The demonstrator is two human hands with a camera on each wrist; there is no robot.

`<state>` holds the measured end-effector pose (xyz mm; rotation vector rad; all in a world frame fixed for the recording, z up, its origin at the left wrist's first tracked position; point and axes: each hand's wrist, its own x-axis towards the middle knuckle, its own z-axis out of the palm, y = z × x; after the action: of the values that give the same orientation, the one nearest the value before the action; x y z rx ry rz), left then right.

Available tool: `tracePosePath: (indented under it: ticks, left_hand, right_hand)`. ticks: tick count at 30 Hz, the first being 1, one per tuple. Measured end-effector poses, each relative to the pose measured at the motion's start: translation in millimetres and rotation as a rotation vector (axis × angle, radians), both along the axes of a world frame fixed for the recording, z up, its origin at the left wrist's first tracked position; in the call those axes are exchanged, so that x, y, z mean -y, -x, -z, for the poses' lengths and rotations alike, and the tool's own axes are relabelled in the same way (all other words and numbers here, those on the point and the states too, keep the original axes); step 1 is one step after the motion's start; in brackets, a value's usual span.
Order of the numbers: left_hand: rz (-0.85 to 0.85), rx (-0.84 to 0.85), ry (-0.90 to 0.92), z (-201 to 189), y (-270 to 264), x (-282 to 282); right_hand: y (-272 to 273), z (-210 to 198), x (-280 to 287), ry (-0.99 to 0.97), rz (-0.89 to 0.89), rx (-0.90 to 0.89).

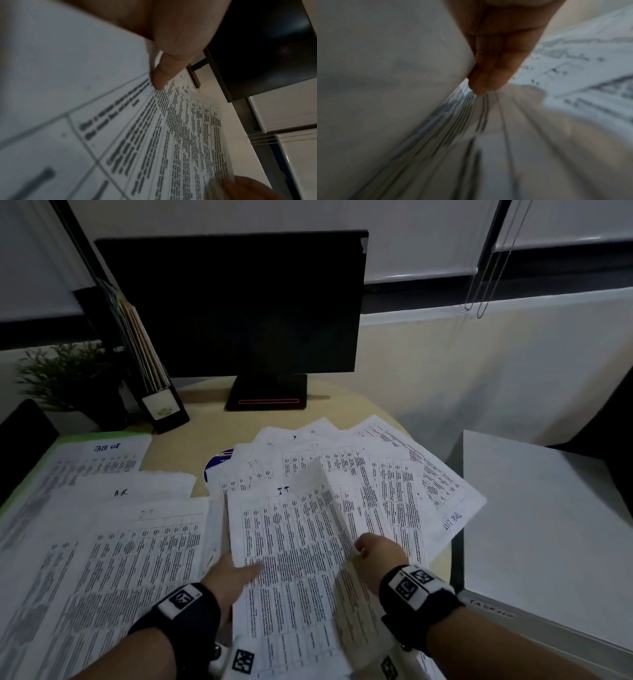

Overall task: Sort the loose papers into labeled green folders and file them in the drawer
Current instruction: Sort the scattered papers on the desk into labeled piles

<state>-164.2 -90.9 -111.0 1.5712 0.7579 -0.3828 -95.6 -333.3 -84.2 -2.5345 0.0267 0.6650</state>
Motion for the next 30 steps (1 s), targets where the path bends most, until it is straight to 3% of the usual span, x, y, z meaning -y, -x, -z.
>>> tracePosePath:
  ticks: [3, 6, 10, 16, 19, 30]
  left_hand:
    - [0.153, 0.053, -0.249, 1, 4, -3]
    - [0.038, 0.1, -0.316, -11, 6, -8]
    - [0.005, 0.088, -0.368, -20, 2, -22]
    - [-0.119, 0.087, -0.408, -14, -18, -53]
    - [-0.186, 0.138, -0.415, -13, -15, -69]
    - [-0.01, 0.099, -0.408, -12, -10, -127]
  right_hand:
    - [-12, -12, 6, 0.055, 0.014, 0.029]
    - [-34, -13, 17, 0.145, 0.15, 0.078]
    - [-46, -5, 14, 0.191, 0.238, -0.066]
    - [-40, 10, -11, 0.362, 0.174, -0.087]
    - [-40, 11, -16, 0.358, 0.21, -0.104]
    - [-38, 7, -25, 0.409, 0.211, -0.096]
